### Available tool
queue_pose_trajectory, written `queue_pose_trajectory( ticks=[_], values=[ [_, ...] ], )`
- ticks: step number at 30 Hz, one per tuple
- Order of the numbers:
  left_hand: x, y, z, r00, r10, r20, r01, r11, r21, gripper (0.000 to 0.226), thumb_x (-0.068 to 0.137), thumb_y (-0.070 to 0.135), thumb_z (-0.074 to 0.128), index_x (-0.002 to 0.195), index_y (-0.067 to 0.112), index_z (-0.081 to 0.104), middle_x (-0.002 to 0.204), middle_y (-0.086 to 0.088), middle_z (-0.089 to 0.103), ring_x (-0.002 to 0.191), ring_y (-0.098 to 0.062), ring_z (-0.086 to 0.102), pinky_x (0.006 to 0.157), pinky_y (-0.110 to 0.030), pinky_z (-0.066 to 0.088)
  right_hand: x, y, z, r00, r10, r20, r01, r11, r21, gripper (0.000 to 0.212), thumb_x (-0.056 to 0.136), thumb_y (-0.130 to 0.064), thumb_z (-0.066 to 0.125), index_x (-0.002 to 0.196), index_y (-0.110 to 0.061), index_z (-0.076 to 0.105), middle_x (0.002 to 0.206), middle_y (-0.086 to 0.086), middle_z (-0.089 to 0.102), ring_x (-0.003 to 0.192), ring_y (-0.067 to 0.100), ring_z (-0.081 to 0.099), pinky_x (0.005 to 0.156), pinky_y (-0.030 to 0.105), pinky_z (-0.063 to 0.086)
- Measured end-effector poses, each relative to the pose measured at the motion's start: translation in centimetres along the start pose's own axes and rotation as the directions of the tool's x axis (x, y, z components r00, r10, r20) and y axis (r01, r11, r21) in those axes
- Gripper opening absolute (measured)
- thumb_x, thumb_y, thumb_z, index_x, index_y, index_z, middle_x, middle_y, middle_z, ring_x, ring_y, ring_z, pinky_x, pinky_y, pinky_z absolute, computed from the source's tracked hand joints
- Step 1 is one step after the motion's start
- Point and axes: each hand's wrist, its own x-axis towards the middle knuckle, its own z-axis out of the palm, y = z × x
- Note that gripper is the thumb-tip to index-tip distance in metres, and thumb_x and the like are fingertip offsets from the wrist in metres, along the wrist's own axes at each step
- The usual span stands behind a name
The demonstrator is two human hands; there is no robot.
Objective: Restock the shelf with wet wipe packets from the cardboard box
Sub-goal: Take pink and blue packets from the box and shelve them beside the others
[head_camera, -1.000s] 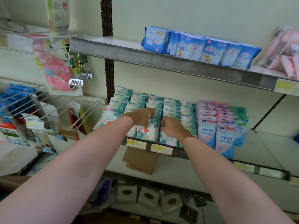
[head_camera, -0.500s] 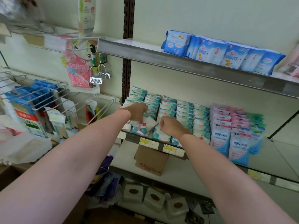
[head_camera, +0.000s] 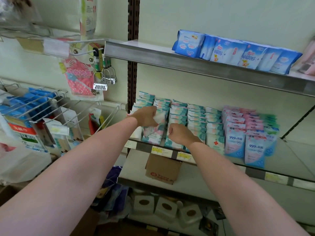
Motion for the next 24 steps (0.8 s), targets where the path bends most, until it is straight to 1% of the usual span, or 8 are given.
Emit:
queue_pose_trajectory(
  ticks=[2, 5, 8, 13, 15, 18, 20, 24],
  values=[
    [0.0, 0.0, 0.2, 0.999, -0.002, 0.039, 0.006, 0.996, -0.086, 0.046, 0.077, 0.006, 0.072, 0.108, 0.018, 0.039, 0.088, -0.011, 0.055, 0.065, -0.02, 0.05, 0.053, -0.032, 0.044, 0.0, -0.1, 0.0, 1.0, 0.005, -0.006, -0.005, 1.0, 0.004, 0.006, 0.09, -0.014, 0.056, 0.095, -0.014, 0.058, 0.095, 0.006, 0.062, 0.085, 0.026, 0.06, 0.078, 0.042, 0.052],
    [-0.1, -0.5, 1.1, 0.985, 0.026, 0.168, -0.013, 0.997, -0.08, 0.082, 0.077, -0.005, 0.068, 0.136, 0.037, 0.029, 0.097, -0.009, 0.057, 0.061, -0.018, 0.054, 0.049, -0.026, 0.047, 0.1, -0.4, -0.2, 1.0, 0.021, 0.001, -0.021, 1.0, 0.011, 0.007, 0.09, -0.014, 0.056, 0.096, -0.015, 0.059, 0.098, 0.005, 0.062, 0.087, 0.026, 0.06, 0.08, 0.042, 0.054],
    [0.1, -1.3, 1.9, 0.972, 0.016, 0.234, -0.013, 1.0, -0.012, 0.086, 0.08, 0.0, 0.065, 0.146, 0.042, 0.028, 0.125, -0.009, 0.053, 0.083, -0.023, 0.063, 0.067, -0.037, 0.059, 0.3, -0.6, -0.2, 1.0, 0.03, 0.009, -0.03, 0.999, 0.014, 0.009, 0.09, -0.014, 0.056, 0.098, -0.015, 0.059, 0.1, 0.006, 0.062, 0.088, 0.026, 0.06, 0.081, 0.041, 0.054],
    [0.4, -1.6, 2.2, 0.99, 0.066, 0.126, -0.059, 0.997, -0.053, 0.056, 0.079, 0.01, 0.068, 0.129, 0.024, 0.047, 0.115, -0.001, 0.056, 0.097, -0.026, 0.057, 0.079, -0.04, 0.054, 0.3, -0.4, 0.2, 0.999, 0.048, 0.007, -0.048, 0.999, 0.002, 0.009, 0.091, -0.015, 0.056, 0.099, -0.016, 0.059, 0.1, 0.005, 0.062, 0.09, 0.026, 0.06, 0.081, 0.039, 0.052],
    [0.6, -1.6, 2.1, 0.996, 0.077, 0.042, -0.071, 0.989, -0.129, 0.044, 0.079, 0.009, 0.069, 0.117, 0.019, 0.05, 0.104, -0.006, 0.058, 0.092, -0.028, 0.058, 0.071, -0.036, 0.051, 0.4, -0.3, 0.1, 0.999, 0.048, 0.004, -0.048, 0.999, 0.006, 0.008, 0.091, -0.014, 0.056, 0.098, -0.016, 0.059, 0.1, 0.005, 0.062, 0.09, 0.026, 0.06, 0.082, 0.04, 0.053],
    [1.0, -1.9, 2.0, 0.996, -0.023, -0.09, -0.007, 0.95, -0.313, 0.048, 0.08, 0.006, 0.07, 0.12, 0.016, 0.047, 0.098, -0.011, 0.059, 0.082, -0.028, 0.059, 0.062, -0.035, 0.05, 0.6, -0.2, 0.1, 0.999, 0.049, -0.011, -0.049, 0.999, 0.016, 0.008, 0.09, -0.013, 0.056, 0.097, -0.015, 0.06, 0.1, 0.005, 0.063, 0.089, 0.026, 0.061, 0.083, 0.042, 0.054],
    [0.9, -2.0, 2.2, 0.996, -0.038, -0.081, 0.01, 0.95, -0.312, 0.045, 0.079, 0.003, 0.071, 0.115, 0.013, 0.047, 0.098, -0.012, 0.057, 0.081, -0.027, 0.058, 0.062, -0.035, 0.049, 0.7, -0.2, 0.0, 0.999, 0.035, -0.023, -0.035, 0.999, 0.011, 0.007, 0.089, -0.012, 0.056, 0.095, -0.014, 0.06, 0.098, 0.006, 0.063, 0.089, 0.026, 0.061, 0.083, 0.042, 0.054],
    [1.0, -2.2, 3.0, 0.999, -0.013, 0.037, 0.019, 0.984, -0.176, 0.044, 0.076, -0.001, 0.074, 0.105, 0.01, 0.044, 0.096, -0.01, 0.055, 0.08, -0.024, 0.054, 0.061, -0.036, 0.048, 0.9, -0.3, 0.1, 0.999, 0.038, -0.015, -0.038, 0.999, 0.014, 0.009, 0.09, -0.013, 0.056, 0.097, -0.013, 0.061, 0.099, 0.007, 0.064, 0.089, 0.027, 0.061, 0.084, 0.044, 0.054]
  ],
)
